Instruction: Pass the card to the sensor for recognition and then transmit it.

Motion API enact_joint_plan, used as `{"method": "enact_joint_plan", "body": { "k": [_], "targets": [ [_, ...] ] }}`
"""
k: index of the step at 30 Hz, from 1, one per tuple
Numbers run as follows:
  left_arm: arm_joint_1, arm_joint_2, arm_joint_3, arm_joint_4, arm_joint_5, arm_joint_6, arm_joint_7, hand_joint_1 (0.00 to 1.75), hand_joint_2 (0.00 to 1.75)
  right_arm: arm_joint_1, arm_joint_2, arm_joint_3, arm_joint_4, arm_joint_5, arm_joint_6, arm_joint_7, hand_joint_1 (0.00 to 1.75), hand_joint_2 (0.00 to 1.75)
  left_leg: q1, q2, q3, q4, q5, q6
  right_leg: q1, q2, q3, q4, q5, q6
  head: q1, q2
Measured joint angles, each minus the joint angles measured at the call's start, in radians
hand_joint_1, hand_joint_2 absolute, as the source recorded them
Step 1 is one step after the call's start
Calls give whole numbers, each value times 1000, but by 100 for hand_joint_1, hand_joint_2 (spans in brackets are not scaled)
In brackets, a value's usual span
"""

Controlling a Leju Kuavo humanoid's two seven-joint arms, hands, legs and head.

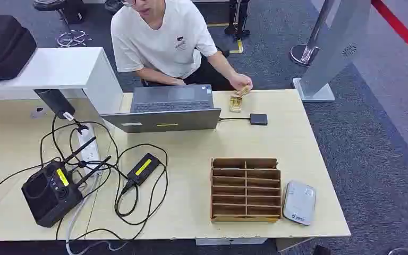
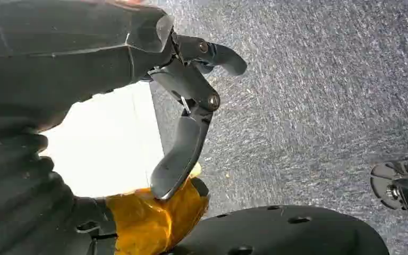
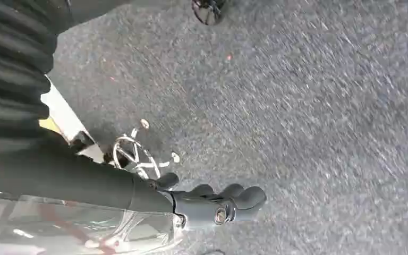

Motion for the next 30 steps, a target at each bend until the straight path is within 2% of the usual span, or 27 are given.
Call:
{"method": "enact_joint_plan", "body": {
  "k": [3,4,6,7,8,9,10,11,12,14,18,22,26,30],
  "targets": [
    [-2,-1,0,0,-3,-1,-1,0,175,-19,5,-103,-9,35,-1,-22,0,175,0,0,1,0,0,0,0,0,-1,0,0,0,0,0],
    [-4,0,0,0,4,3,9,0,175,-14,7,-128,-24,79,10,-11,0,175,0,0,2,1,0,0,0,0,-3,-2,0,0,0,0],
    [-8,6,24,0,105,-3,-10,0,175,49,-35,-150,-116,169,146,-12,0,175,-2,-7,6,1,-3,3,-1,-6,1,-5,-4,3,-2,0],
    [-4,12,57,0,166,-20,-48,0,175,117,-125,-165,-160,141,326,-29,0,175,-5,-19,7,1,-5,7,-6,-18,9,-4,-11,10,-6,0],
    [5,19,79,0,189,-30,-73,0,175,176,-208,-180,-184,108,454,-39,0,175,-8,-29,8,1,-6,9,-9,-27,14,-2,-15,12,-4,0],
    [18,23,97,0,195,-34,-90,0,175,220,-274,-190,-204,95,543,-58,0,175,-9,-30,7,1,-6,9,-11,-29,18,-1,-15,11,-2,0],
    [27,27,111,0,201,-34,-95,0,175,247,-342,-189,-220,89,569,-79,0,175,-7,-23,6,1,-8,9,-10,-21,16,-2,-13,11,-3,0],
    [31,34,120,0,202,-35,-96,0,175,262,-378,-188,-225,89,528,-88,0,175,-8,-12,6,1,-11,8,-9,-10,14,-4,-11,9,3,0],
    [31,34,128,0,203,-35,-100,0,175,274,-413,-188,-234,89,497,-93,0,175,-5,-3,7,1,-12,11,-5,-2,14,-8,-9,10,-2,0],
    [25,32,142,0,204,-36,-101,0,175,290,-448,-191,-238,100,448,-92,0,175,-4,1,9,1,-14,9,-4,1,14,-10,-8,10,7,0],
    [23,30,160,0,208,-37,-101,0,175,295,-465,-193,-236,74,421,-116,0,175,-7,4,13,1,-14,10,-6,5,14,-8,-8,10,4,0],
    [23,33,168,0,206,-39,-104,0,175,294,-529,-193,-246,23,430,-155,0,175,-7,4,13,1,-14,11,-6,5,15,-8,-8,10,5,0],
    [23,35,169,0,198,-47,-113,0,175,282,-646,-193,-240,-4,444,-207,0,175,-7,5,13,1,-14,11,-8,5,15,-8,-8,11,4,0],
    [22,41,169,0,188,-53,-116,0,175,247,-796,-192,-196,-19,448,-252,0,175,-8,5,13,2,-13,12,-8,6,15,-8,-7,12,6,0]
  ]
}}
